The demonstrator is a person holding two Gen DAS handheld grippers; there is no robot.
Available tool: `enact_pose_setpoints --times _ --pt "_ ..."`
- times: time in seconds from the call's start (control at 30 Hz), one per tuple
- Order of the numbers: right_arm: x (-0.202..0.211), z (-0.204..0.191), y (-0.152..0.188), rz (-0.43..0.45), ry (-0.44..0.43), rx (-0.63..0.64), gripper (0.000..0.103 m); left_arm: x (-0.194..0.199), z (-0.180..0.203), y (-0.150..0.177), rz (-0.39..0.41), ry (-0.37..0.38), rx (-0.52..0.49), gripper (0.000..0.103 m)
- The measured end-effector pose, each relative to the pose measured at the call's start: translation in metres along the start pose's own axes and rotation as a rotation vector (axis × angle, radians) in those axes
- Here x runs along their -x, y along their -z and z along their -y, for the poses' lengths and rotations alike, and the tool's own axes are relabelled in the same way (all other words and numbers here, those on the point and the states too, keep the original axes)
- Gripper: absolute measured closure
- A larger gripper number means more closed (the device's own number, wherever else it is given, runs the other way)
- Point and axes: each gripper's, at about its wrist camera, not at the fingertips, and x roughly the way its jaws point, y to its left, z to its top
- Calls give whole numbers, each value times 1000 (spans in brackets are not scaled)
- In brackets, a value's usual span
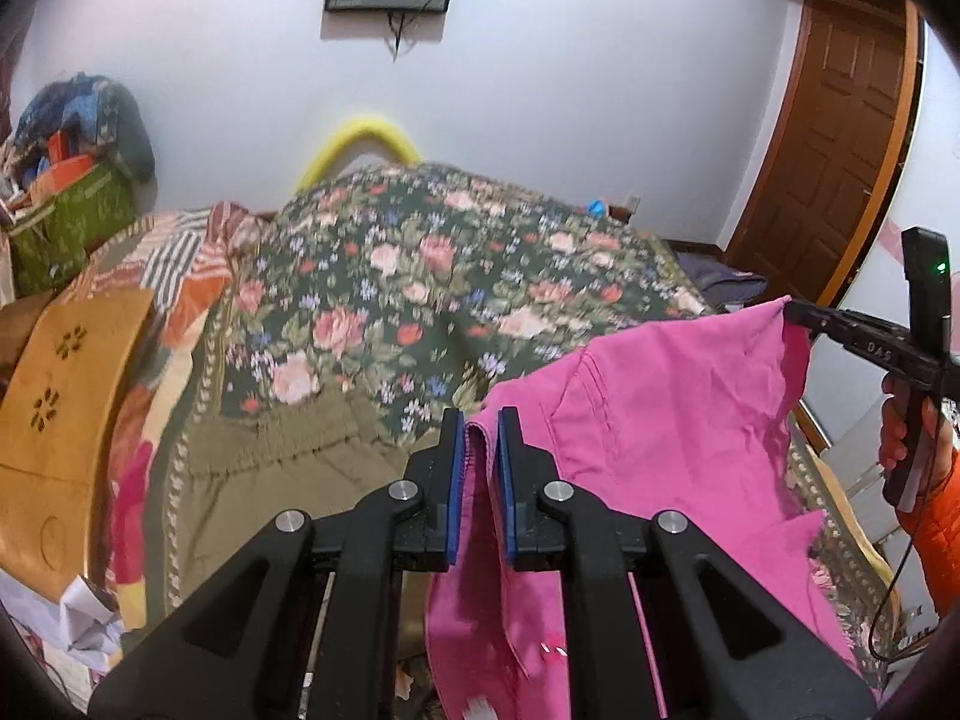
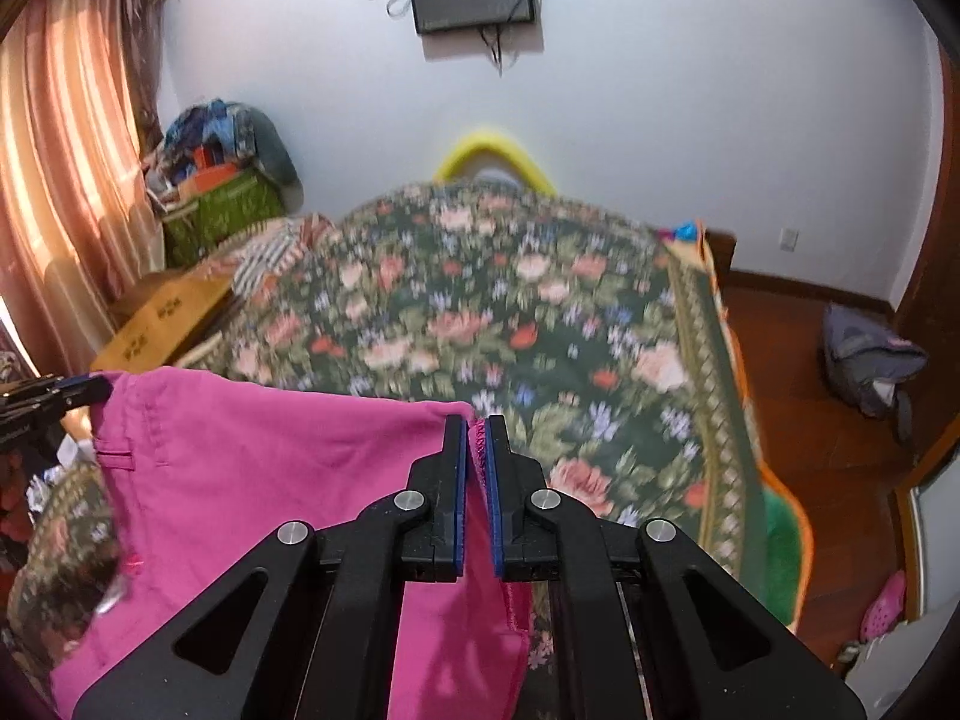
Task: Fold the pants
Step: 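Lift the waistband with both grippers and fold it over toward the hems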
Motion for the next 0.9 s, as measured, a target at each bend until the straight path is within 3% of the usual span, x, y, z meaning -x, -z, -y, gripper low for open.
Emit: enact_pose_setpoints --times 0.2,0.47,0.63,0.9 --pt "44 -14 1 47 -22 17 98 33 13 3 24 9 -32 93" --pt "93 -31 30 56 -59 9 98 76 21 23 19 19 -48 93" --pt "121 -43 55 50 -83 -1 98 99 26 45 8 23 -78 93" --pt "152 -58 103 16 -130 -45 98 136 34 106 7 40 -107 93"
